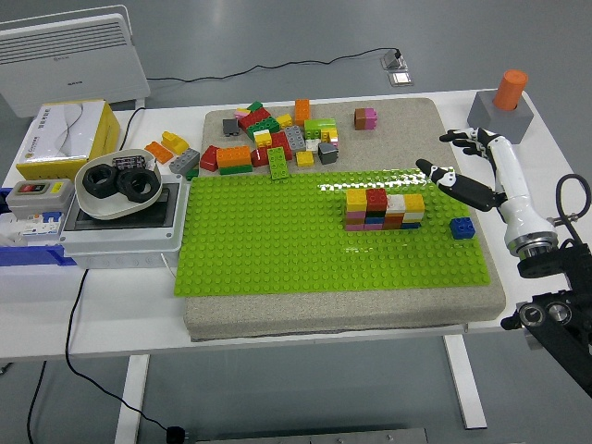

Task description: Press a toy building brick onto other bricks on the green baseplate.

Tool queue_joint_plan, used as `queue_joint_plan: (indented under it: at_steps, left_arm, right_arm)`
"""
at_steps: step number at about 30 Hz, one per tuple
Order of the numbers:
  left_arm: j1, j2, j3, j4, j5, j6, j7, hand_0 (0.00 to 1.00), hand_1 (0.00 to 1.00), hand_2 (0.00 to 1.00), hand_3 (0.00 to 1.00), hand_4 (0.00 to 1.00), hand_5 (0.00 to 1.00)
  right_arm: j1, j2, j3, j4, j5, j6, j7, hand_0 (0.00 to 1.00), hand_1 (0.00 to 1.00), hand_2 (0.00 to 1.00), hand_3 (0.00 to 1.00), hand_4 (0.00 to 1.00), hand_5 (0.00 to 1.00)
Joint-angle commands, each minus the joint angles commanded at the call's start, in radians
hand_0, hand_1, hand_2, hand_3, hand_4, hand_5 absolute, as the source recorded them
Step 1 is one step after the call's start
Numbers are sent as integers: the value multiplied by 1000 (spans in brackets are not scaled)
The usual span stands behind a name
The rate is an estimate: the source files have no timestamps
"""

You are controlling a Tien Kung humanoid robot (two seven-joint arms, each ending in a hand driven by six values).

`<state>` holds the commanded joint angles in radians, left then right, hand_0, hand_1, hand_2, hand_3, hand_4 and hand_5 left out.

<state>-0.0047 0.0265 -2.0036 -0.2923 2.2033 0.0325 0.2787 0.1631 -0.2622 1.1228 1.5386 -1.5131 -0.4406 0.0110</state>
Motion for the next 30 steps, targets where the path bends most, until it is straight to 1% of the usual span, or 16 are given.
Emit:
queue_joint_plan:
  at_steps: [1,6,7,12,13,18,19,21,24,25,30]
  left_arm:
    - [-1,2,7,-3,-11,3,-3,768,702,653,476,574,482]
    - [-3,6,20,-13,-51,22,-19,768,702,653,476,574,482]
    - [-4,6,21,-14,-57,25,-22,765,700,650,477,573,482]
    - [-7,4,26,-18,-64,32,-28,765,700,650,477,573,482]
    - [-8,4,27,-19,-65,32,-29,764,701,650,478,574,483]
    - [-11,5,34,-22,-70,33,-33,764,701,650,478,574,483]
    - [-11,5,35,-22,-68,32,-33,763,701,646,448,578,473]
    - [-12,5,36,-22,-64,31,-32,763,701,646,448,578,473]
    - [-13,7,33,-20,-58,28,-31,763,701,646,448,578,473]
    - [-13,7,31,-19,-56,27,-31,763,699,640,453,576,473]
    - [-16,13,14,-15,-41,22,-27,763,699,640,453,576,473]
  right_arm:
    - [-5,-1,1,-4,20,1,5,627,535,439,551,917,289]
    - [-23,-11,22,-7,68,7,21,627,535,439,551,917,289]
    - [-25,-12,32,-5,73,9,23,622,538,528,573,912,314]
    - [-28,-14,87,7,65,12,20,622,538,528,573,912,314]
    - [-30,-14,98,9,60,13,17,629,555,631,582,912,341]
    - [-40,-19,133,14,53,14,13,629,555,631,582,912,341]
    - [-42,-19,138,14,53,14,13,630,557,644,588,912,316]
    - [-45,-19,148,13,54,14,14,630,557,644,588,912,316]
    - [-45,-19,149,11,55,14,14,630,557,644,588,912,316]
    - [-44,-19,147,10,55,14,13,631,563,651,572,910,293]
    - [-34,-14,130,5,45,17,6,631,563,651,572,910,293]
